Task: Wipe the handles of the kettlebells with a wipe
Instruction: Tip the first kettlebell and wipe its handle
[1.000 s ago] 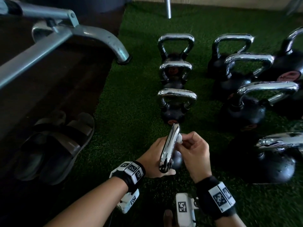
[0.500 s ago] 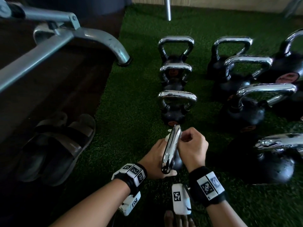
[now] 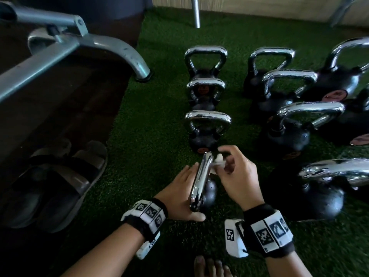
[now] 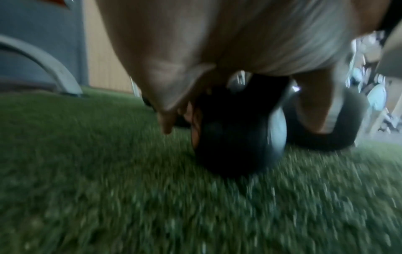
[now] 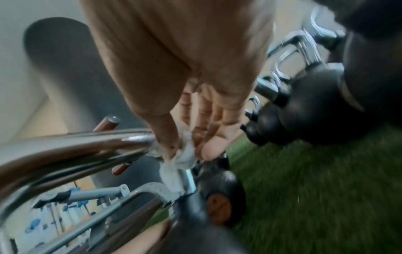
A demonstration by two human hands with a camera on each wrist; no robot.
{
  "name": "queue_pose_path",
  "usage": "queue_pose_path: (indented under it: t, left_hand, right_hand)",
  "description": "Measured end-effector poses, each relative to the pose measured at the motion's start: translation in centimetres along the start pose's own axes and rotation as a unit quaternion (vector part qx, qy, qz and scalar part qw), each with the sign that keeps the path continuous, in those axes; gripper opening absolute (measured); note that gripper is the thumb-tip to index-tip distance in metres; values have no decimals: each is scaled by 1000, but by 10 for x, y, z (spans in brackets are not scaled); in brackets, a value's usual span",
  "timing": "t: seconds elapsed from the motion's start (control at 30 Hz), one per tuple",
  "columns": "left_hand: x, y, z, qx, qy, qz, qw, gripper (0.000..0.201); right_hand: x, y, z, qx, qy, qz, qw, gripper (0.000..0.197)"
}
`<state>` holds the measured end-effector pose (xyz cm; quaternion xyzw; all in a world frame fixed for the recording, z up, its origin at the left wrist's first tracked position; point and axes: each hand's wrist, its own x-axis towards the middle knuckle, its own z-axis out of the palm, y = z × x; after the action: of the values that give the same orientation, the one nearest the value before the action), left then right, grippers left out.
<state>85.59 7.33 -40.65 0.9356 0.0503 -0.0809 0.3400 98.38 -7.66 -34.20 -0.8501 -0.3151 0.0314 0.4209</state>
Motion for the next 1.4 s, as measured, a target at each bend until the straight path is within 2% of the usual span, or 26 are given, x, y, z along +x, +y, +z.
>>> queue_pose_path:
  t: [0.07, 0.1, 0.2, 0.27, 0.33, 0.47, 0.57, 0.63, 0.8, 1.07, 1.13, 1.2, 1.27, 1.37, 1.4]
  left_hand:
    - [-10, 0, -6, 12, -9, -32, 999, 148]
    - [-17, 4, -8, 3, 5, -37, 999, 146]
    - [-41, 27, -19, -15, 71, -31, 997, 131]
    - [-47, 37, -20, -20, 122, -35, 992, 114]
    - [-47, 43, -24, -10, 158, -39, 987, 97]
    - [-44, 51, -44, 34, 159, -17, 987, 56]
    - [-45, 38, -64, 35, 171, -15, 984, 47]
    - [-42, 25, -77, 26, 174, -20, 984, 42]
    - [-22, 11, -88, 11, 166, 5, 986, 46]
    - [-32, 13, -79, -21, 184, 4, 983, 41]
    - [-31, 11, -84, -29, 160, -4, 987, 40]
    - [-28, 8, -99, -58, 96, -26, 993, 41]
    - [-18, -2, -115, -109, 25, -63, 992, 51]
    - [10, -31, -128, -219, -70, -127, 965, 97]
    - [22, -40, -128, -250, -80, -145, 954, 109]
  right_hand:
    - [8, 3, -11, -10, -50, -77, 996, 64]
    - [14, 2, -14, -14, -86, -97, 991, 70]
    - [31, -3, -15, -47, -188, -142, 971, 68]
    - [38, -6, -16, -65, -228, -152, 959, 62]
    - [37, -10, -20, -67, -230, -146, 960, 59]
    - [20, -13, -27, -69, -183, -116, 974, 56]
    - [6, -5, -38, -81, -160, -57, 982, 52]
    - [-7, 0, -44, -89, -135, -42, 986, 49]
    - [-45, 3, -44, -76, -101, -39, 991, 46]
    - [-38, 9, -41, -58, -93, -29, 994, 46]
    - [-32, 8, -50, -51, -121, -18, 991, 48]
    - [-21, 3, -67, -49, -135, -13, 990, 46]
    - [-5, -7, -84, -20, -93, -5, 995, 38]
    - [32, -19, -90, 7, -27, 12, 1000, 27]
    - [46, -21, -88, 3, -21, 9, 1000, 25]
